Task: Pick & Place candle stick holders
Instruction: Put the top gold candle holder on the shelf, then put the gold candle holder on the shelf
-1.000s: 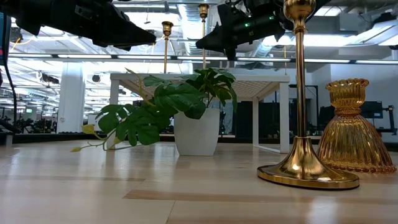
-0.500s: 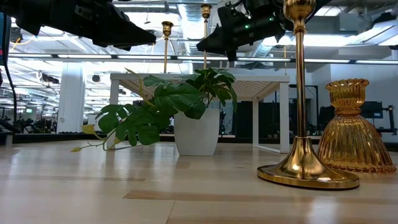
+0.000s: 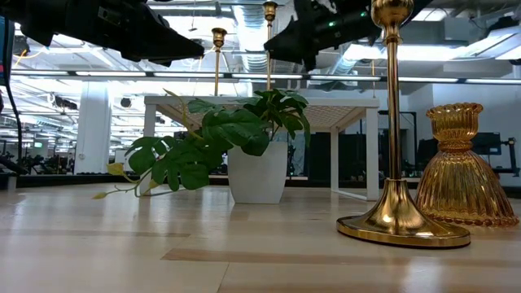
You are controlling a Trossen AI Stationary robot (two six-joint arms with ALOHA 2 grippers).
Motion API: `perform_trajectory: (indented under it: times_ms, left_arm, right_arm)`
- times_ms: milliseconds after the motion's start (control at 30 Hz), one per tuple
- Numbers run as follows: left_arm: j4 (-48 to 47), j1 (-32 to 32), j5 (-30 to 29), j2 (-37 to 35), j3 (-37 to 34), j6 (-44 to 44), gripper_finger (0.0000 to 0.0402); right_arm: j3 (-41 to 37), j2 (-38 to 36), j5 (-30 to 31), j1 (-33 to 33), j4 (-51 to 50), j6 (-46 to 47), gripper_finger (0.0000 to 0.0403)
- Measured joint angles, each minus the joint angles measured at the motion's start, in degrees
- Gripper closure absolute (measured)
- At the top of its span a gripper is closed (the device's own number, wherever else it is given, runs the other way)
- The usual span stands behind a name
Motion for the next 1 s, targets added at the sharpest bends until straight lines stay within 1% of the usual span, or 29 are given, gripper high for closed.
perform_trajectory:
  times_ms: [133, 267, 467, 600, 700, 800, 933, 1000]
  left_arm:
    - [0.0, 0.0, 0.0, 0.0, 0.0, 0.0, 0.0395]
    - [0.0, 0.0, 0.0, 0.0, 0.0, 0.0, 0.0394]
    - [0.0, 0.0, 0.0, 0.0, 0.0, 0.0, 0.0393]
    - [0.0, 0.0, 0.0, 0.0, 0.0, 0.0, 0.0394]
    - [0.0, 0.0, 0.0, 0.0, 0.0, 0.0, 0.0393]
    - [0.0, 0.0, 0.0, 0.0, 0.0, 0.0, 0.0395]
    - [0.0, 0.0, 0.0, 0.0, 0.0, 0.0, 0.0394]
    - [0.0, 0.0, 0.0, 0.0, 0.0, 0.0, 0.0392]
  right_arm:
    - [0.0, -4.3, 0.0, -0.4, -7.3, -2.0, 0.0217]
    - [0.0, -9.1, 0.0, -0.4, -15.3, -2.1, 0.0214]
    - [0.0, -16.0, 0.0, 0.5, -27.7, -2.1, 0.0230]
    - [0.0, -19.0, 0.0, 2.6, -36.6, -2.1, 0.0245]
    - [0.0, -20.4, 0.0, 5.6, -43.1, -1.5, 0.0255]
    - [0.0, -21.0, 0.0, 9.9, -48.1, 0.5, 0.0265]
    - [0.0, -20.9, 0.0, 16.9, -52.6, 3.8, 0.0277]
    - [0.0, -20.4, 0.0, 21.0, -53.1, 5.7, 0.0282]
